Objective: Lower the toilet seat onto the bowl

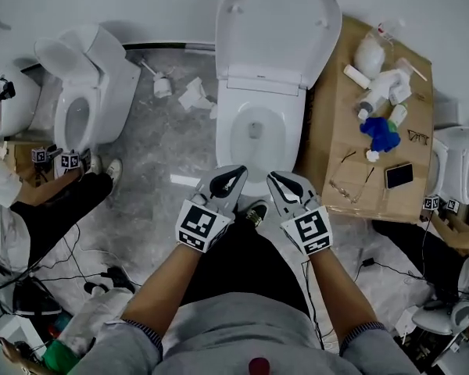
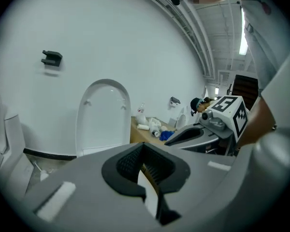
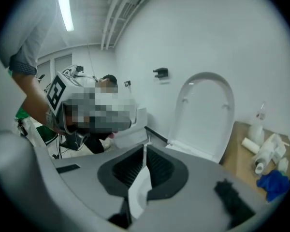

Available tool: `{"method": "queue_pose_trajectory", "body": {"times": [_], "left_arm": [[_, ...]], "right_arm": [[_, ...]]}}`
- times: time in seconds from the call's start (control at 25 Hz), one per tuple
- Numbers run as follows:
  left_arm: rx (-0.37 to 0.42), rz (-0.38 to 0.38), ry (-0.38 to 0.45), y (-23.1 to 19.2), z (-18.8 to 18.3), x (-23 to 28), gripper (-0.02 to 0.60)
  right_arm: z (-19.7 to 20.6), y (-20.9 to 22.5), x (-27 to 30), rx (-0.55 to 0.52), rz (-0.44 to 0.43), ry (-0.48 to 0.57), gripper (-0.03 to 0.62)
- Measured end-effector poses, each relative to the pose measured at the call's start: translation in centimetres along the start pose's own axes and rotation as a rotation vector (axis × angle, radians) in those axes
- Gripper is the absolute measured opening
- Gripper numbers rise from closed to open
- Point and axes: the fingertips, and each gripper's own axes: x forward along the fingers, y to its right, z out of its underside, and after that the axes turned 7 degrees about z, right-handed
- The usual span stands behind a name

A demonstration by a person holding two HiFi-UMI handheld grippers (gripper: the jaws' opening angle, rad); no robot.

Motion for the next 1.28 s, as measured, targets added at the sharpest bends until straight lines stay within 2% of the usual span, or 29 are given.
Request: {"method": "queue_pose_trajectory", "body": {"times": [0.12, 0.28, 0.4, 0.52, 0.72, 0.92, 1.12, 1.28], "left_arm": [[0.026, 0.025, 0.036, 1.1, -3.4, -1.0, 0.008], [0.07, 0.047, 0.091, 2.8, -8.6, -2.6, 0.008], [0.121, 0.065, 0.117, 4.2, -11.8, -3.7, 0.008], [0.139, 0.08, 0.142, 5.4, -14.6, -4.7, 0.008], [0.109, 0.089, 0.166, 7.4, -18.8, -6.2, 0.008], [0.207, 0.092, 0.17, 9.4, -21.7, -7.0, 0.008], [0.189, 0.12, 0.191, 10.9, -24.0, -7.4, 0.008], [0.206, 0.146, 0.227, 12.1, -26.8, -7.8, 0.008]], "right_arm": [[-4.1, 0.4, -2.4, 0.013, 0.025, 0.079, 0.015], [-9.9, 0.9, -5.8, 0.056, 0.016, 0.18, 0.015], [-13.9, 0.6, -8.4, 0.041, 0.007, 0.246, 0.015], [-17.1, 0.2, -10.6, 0.014, -0.002, 0.295, 0.015], [-20.5, 0.0, -13.6, 0.005, 0.004, 0.341, 0.015], [-23.3, 0.0, -16.5, 0.011, 0.018, 0.394, 0.015], [-25.2, 0.4, -18.4, 0.018, 0.019, 0.436, 0.015], [-27.1, 0.4, -19.8, 0.036, 0.005, 0.478, 0.015]]}}
